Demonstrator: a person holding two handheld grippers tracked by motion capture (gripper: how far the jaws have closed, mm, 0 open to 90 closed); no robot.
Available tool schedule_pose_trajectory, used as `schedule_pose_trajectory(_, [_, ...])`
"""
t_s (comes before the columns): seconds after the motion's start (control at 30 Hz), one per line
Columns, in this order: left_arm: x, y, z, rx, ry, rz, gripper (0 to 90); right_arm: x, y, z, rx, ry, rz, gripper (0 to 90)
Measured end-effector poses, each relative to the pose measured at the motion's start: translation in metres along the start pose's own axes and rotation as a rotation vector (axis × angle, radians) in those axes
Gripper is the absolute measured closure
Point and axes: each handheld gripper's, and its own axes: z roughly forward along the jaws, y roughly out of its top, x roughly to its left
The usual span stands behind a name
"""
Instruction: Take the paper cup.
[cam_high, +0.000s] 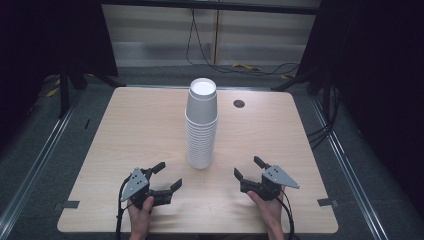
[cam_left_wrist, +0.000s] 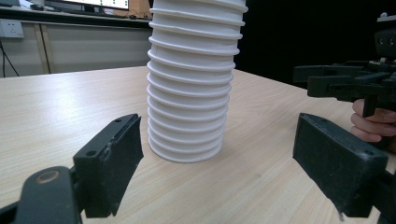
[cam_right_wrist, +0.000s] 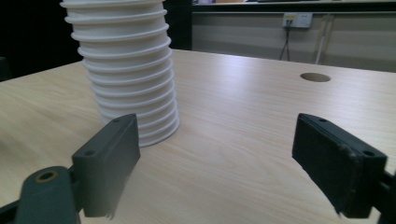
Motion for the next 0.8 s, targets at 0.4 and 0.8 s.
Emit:
schedule_pose_trajectory(0.4, [0.000,0.000,0.000,0.000,-0.007,0.009,15.6,0.005,0.014,0.007,0.051,0.136,0.020,22.5])
schedule_pose_trajectory(0.8, [-0.001,0.000,0.000,-0.004,-0.019,0.000,15.6,0.011,0.038,0.012,0.072,0.204,-0.032,20.9])
